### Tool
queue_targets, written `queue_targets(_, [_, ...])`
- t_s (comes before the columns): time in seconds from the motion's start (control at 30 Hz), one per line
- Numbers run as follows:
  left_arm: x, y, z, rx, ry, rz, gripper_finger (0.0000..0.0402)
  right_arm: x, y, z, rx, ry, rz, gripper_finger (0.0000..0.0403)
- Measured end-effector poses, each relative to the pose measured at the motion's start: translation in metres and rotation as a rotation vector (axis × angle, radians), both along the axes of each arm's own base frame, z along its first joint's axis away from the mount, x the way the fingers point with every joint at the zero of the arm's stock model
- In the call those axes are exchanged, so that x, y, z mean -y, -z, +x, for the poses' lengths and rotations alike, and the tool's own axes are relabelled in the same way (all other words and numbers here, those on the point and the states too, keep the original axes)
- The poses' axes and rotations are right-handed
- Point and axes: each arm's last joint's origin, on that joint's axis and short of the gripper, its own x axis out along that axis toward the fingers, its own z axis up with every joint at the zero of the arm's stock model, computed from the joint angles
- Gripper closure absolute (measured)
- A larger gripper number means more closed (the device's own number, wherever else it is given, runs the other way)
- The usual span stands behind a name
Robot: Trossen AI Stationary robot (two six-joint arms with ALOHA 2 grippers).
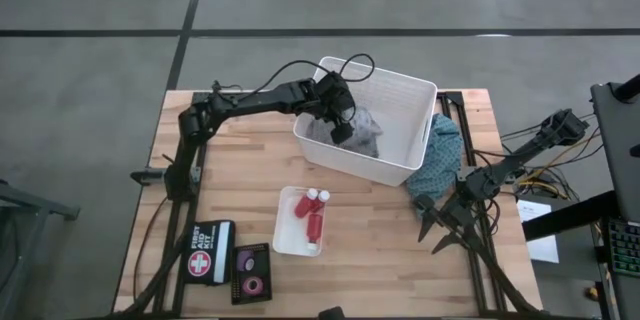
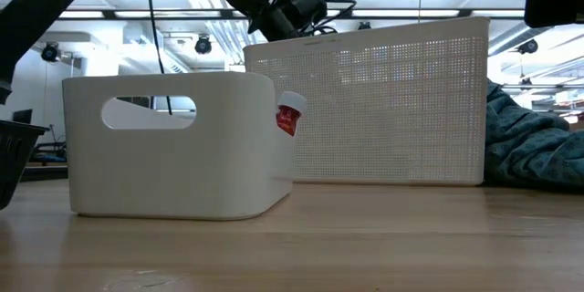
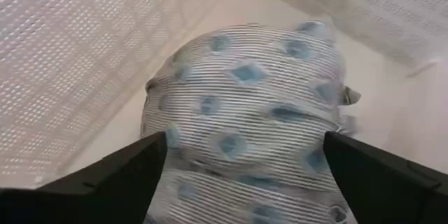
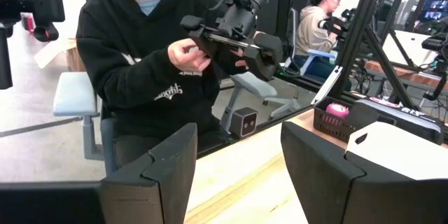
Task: Pick & Place Medicine items
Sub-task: Put the gray patient gown into the big white bin, then put the blue patient gown into the big white bin
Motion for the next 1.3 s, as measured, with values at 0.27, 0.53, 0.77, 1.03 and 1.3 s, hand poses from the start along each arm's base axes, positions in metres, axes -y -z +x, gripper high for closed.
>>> queue_targets(0.27, [0.001,-0.001,0.001,0.013,0.011,-0.006,0.0008,0.0,0.0,0.0,0.001,0.0,-0.001,0.0197])
queue_targets(0.53, [0.001,-0.009,0.001,0.065,-0.016,-0.021,0.0009,0.0,0.0,0.0,0.002,0.0,-0.001,0.0197])
queue_targets(0.77, [0.007,-0.06,-0.012,0.184,-0.013,0.024,0.0009,0.0,0.0,0.0,0.001,0.0,0.0,0.0197])
queue_targets(1.03, [0.029,-0.121,-0.046,0.314,0.031,0.101,0.0009,0.0,0.0,0.0,0.0,0.0,-0.001,0.0197])
queue_targets(1.3, [0.076,-0.135,-0.086,0.519,0.068,0.245,0.0019,0.0,0.0,0.0,-0.001,0.0,0.0,0.0197])
